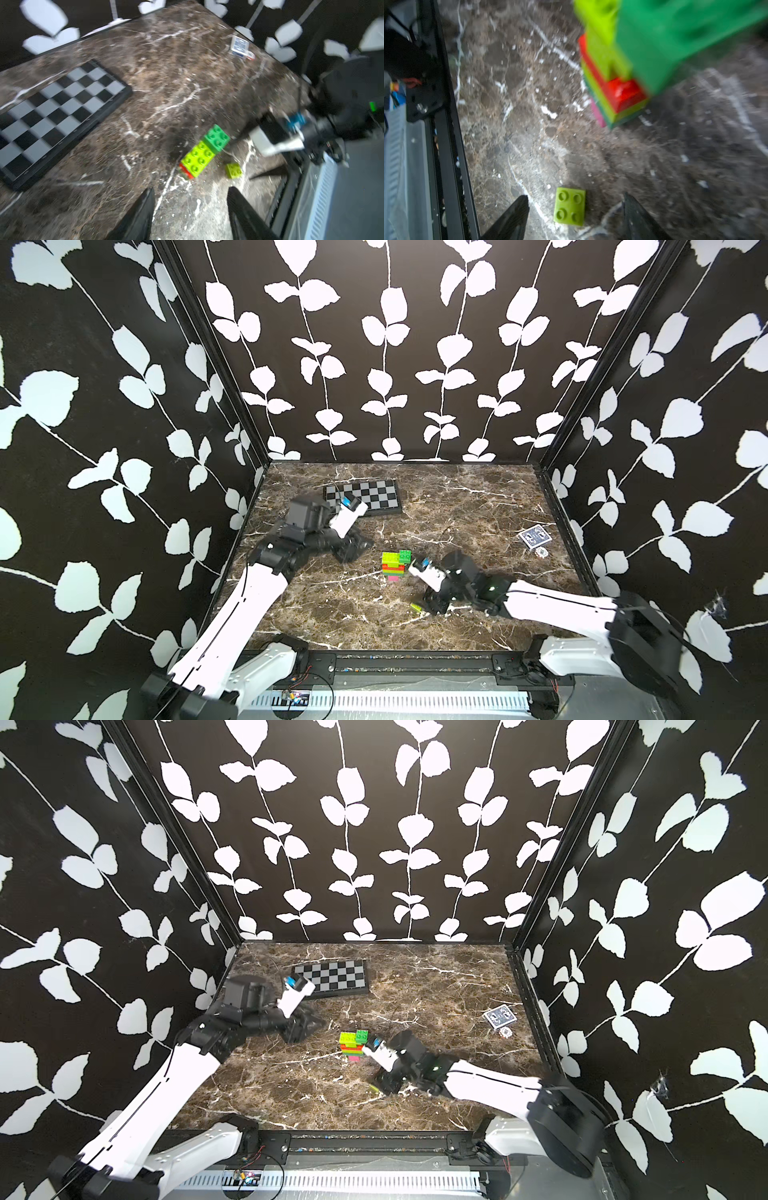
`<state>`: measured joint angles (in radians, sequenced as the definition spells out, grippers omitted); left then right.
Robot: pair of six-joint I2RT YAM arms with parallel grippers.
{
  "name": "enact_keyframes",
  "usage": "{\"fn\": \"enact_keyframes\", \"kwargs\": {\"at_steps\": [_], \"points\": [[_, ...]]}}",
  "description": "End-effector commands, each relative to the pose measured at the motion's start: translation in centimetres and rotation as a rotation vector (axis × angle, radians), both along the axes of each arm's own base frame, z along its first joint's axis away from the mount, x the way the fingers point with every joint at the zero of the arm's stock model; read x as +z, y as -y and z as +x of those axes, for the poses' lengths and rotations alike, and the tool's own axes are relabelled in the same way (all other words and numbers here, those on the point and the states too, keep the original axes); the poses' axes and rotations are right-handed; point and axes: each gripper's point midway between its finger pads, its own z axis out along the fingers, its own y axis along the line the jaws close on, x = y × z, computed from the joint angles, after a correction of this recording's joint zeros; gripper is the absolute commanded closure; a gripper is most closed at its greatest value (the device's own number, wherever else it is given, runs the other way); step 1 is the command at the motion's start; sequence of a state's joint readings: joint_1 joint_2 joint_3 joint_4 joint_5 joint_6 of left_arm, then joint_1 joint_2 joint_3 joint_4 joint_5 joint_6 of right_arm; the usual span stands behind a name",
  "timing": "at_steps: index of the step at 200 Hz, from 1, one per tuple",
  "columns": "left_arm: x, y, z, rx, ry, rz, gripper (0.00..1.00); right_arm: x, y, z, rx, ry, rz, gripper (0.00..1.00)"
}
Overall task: Assemble a carrot with lego
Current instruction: Pick up the lego brick from the center of the board.
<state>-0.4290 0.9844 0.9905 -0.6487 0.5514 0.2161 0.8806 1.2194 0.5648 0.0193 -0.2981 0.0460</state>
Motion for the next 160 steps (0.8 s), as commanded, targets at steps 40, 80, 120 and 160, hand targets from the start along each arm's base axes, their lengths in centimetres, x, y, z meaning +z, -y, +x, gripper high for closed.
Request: {"fn": "enact_keyframes", "kwargs": {"at_steps": [40, 80, 120, 160], "points": [[-7.1, 4.5, -12.1, -0.746, 0.252, 0.264, 0.44, 4.9, 6.4, 5.9, -0.305, -0.113, 0.228, 0.26], [-11.4, 7.6, -11.9, -0.930, 0.378, 0.513, 0.46, 4.5, 10.2, 9.2, -0.500, -0.190, 0.295, 0.28], [-14.5, 10.1, -11.1, -1.077, 0.407, 0.677, 0.44, 3.3, 12.1, 9.9, -0.581, -0.226, 0.310, 0.29], [-17.2, 11.5, -9.3, -1.146, 0.388, 0.799, 0.41, 2.8, 13.6, 10.3, -0.633, -0.241, 0.316, 0.29]]}}
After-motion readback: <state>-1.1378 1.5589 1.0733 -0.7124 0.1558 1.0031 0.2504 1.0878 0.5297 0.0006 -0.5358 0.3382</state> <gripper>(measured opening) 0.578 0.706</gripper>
